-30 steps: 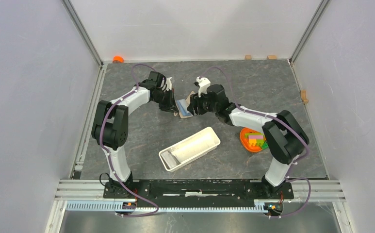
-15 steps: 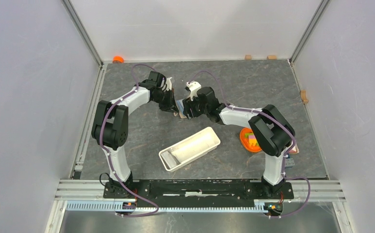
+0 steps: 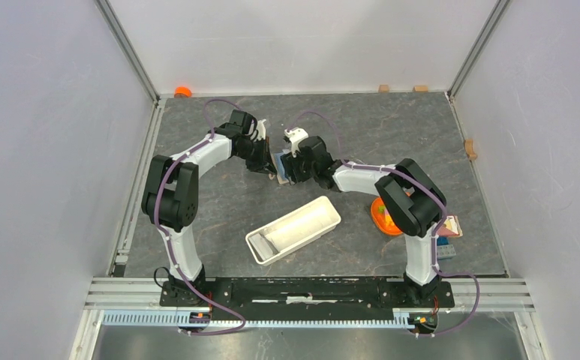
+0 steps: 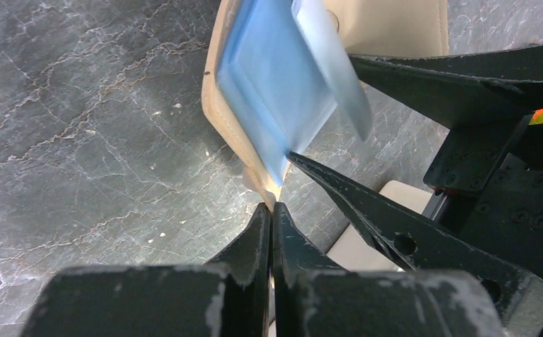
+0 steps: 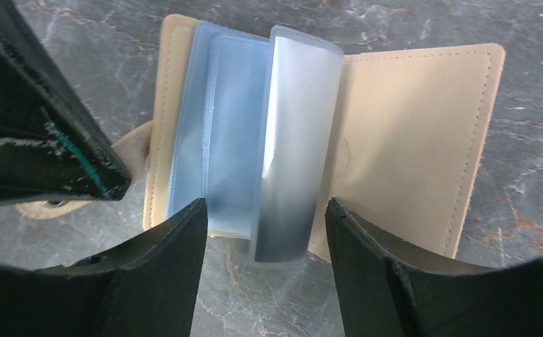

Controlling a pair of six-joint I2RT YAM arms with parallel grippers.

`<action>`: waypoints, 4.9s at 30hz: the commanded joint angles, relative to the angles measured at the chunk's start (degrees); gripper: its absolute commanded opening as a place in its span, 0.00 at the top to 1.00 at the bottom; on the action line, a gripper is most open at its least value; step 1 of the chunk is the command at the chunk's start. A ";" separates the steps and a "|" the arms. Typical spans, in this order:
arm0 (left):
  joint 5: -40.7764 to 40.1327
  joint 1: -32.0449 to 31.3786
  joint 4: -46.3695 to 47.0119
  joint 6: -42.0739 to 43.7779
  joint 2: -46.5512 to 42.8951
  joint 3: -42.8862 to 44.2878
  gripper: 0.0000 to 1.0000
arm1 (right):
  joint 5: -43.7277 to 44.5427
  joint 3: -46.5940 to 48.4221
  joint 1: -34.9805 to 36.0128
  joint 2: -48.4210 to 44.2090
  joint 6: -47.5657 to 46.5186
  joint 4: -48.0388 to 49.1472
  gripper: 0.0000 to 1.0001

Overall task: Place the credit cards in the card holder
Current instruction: Open the card holder at the center of the board.

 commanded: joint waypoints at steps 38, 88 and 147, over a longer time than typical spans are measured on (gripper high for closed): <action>-1.37 0.27 -1.95 4.45 -0.99 3.07 0.98 | 6.43 2.44 1.39 -0.35 -4.22 5.05 0.23; -2.35 0.73 -12.55 10.63 -0.22 2.18 0.98 | -1.23 23.61 0.03 16.41 -8.57 1.14 0.37; -2.68 -3.33 5.27 1.73 -15.69 -6.75 0.27 | -10.01 -4.95 -4.57 -11.50 0.38 -4.88 0.50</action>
